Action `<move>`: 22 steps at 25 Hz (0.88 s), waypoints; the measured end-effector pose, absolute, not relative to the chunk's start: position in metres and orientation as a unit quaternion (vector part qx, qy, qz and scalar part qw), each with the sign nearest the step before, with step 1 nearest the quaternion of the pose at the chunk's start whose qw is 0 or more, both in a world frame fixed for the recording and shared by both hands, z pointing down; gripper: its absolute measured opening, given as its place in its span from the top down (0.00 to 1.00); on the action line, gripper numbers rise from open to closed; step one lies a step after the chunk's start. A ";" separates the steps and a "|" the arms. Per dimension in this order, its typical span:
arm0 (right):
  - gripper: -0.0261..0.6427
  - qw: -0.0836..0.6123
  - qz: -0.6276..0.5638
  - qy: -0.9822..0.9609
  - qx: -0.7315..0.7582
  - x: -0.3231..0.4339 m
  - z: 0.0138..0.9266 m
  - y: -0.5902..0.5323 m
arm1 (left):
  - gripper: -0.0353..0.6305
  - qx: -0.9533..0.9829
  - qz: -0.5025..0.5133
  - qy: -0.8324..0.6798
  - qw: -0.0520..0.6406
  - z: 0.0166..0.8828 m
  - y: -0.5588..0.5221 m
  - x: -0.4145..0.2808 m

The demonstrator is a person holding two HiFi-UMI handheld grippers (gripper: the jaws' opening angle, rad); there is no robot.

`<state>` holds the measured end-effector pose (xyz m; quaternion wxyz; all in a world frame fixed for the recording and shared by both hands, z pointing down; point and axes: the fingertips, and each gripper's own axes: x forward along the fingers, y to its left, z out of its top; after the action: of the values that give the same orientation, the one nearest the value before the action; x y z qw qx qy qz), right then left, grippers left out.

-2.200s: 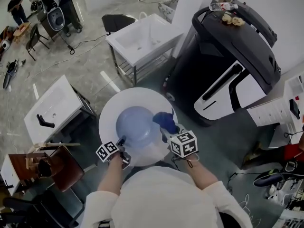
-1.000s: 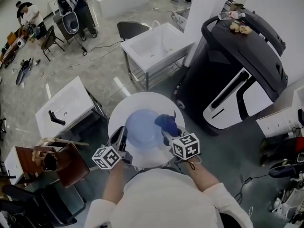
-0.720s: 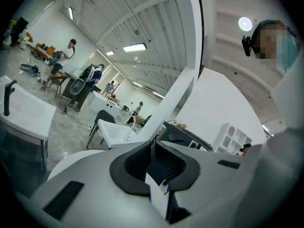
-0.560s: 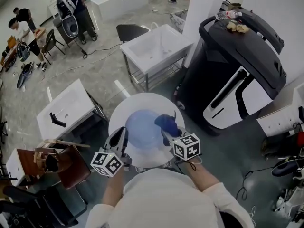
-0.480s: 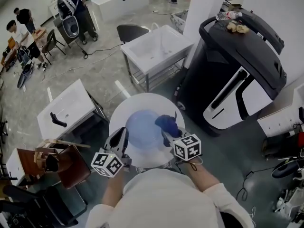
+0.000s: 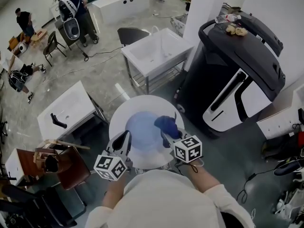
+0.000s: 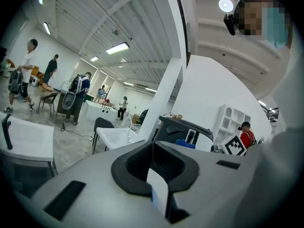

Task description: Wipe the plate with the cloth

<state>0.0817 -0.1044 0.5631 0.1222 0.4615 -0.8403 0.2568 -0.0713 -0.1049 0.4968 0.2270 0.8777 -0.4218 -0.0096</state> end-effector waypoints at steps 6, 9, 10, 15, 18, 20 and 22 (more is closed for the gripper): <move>0.83 0.117 0.250 -0.842 0.462 0.083 0.557 -0.104 | 0.89 0.877 0.002 -0.428 0.217 0.497 -0.105 -0.068; 0.83 0.124 0.249 -0.844 0.459 0.082 0.559 -0.102 | 0.89 0.876 0.002 -0.429 0.221 0.500 -0.104 -0.068; 0.83 0.127 0.248 -0.844 0.458 0.082 0.560 -0.102 | 0.89 0.876 0.001 -0.429 0.221 0.500 -0.105 -0.067; 0.83 0.125 0.251 -0.844 0.458 0.081 0.562 -0.100 | 0.89 0.872 0.003 -0.434 0.228 0.504 -0.104 -0.070; 0.83 0.124 0.252 -0.844 0.458 0.080 0.562 -0.101 | 0.89 0.869 0.006 -0.438 0.232 0.507 -0.104 -0.073; 0.83 0.123 0.253 -0.843 0.458 0.079 0.560 -0.101 | 0.89 0.868 0.007 -0.438 0.235 0.508 -0.104 -0.074; 0.83 0.122 0.254 -0.843 0.458 0.078 0.560 -0.102 | 0.89 0.867 0.012 -0.439 0.234 0.509 -0.104 -0.075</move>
<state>0.0780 -0.1018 0.5596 0.1223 0.4577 -0.8433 0.2538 -0.0747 -0.1041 0.5087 0.2341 0.8674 -0.4391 0.0116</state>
